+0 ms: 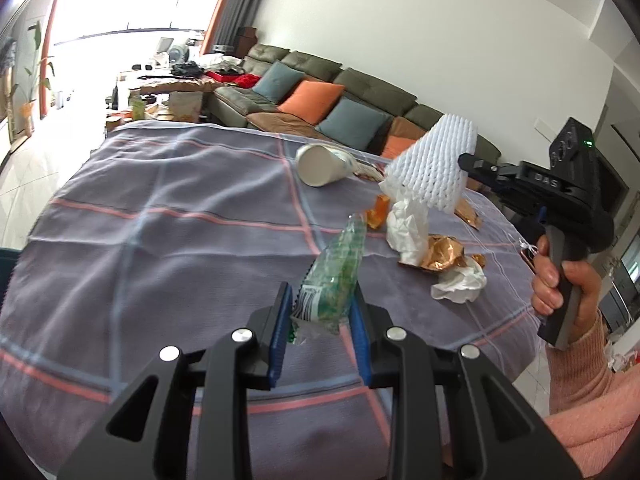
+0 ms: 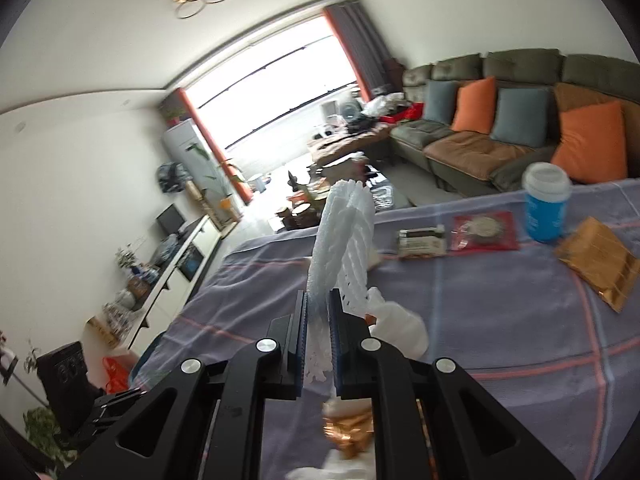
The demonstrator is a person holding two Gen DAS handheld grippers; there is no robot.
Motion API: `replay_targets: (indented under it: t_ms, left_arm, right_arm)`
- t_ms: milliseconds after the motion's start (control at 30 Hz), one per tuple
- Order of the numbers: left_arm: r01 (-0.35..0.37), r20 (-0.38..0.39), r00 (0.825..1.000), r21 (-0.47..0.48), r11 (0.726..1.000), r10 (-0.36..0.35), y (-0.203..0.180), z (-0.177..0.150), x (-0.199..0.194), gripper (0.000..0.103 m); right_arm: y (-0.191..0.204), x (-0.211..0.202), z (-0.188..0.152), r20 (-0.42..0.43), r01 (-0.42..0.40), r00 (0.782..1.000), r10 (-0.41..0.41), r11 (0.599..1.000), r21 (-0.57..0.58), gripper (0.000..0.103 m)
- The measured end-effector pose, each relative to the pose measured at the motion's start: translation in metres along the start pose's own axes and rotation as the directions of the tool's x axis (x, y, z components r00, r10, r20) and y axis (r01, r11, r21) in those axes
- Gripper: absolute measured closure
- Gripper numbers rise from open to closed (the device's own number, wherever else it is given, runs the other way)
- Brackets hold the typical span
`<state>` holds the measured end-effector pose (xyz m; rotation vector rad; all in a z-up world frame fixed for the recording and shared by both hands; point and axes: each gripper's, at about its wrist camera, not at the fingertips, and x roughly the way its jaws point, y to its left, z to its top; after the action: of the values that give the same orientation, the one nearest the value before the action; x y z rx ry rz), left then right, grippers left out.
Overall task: Collect trash
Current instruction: 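Grasp the green plastic wrapper with the left gripper while the right gripper grasps a foam net, then carry the green wrapper and foam net over the teal bin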
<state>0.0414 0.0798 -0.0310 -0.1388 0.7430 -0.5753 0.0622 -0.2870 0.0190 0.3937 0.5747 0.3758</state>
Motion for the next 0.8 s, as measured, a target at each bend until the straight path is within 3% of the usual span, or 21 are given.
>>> replay_targets:
  t_ms: [367, 800]
  left_arm:
    - [-0.074, 0.060, 0.995, -0.048, 0.996, 0.077, 0.023, -0.002, -0.034, 0.074]
    - [-0.214, 0.108, 0.967, -0.149, 0.965, 0.231, 0.073, -0.008, -0.078, 0.074]
  right_arm:
    - [0.067, 0.042, -0.016, -0.113, -0.184, 0.978, 0.174, 0.978, -0.093, 0.092]
    - [0.145, 0.099, -0.033, -0.240, -0.353, 0.919, 0.312, 0.923, -0.155, 0.092]
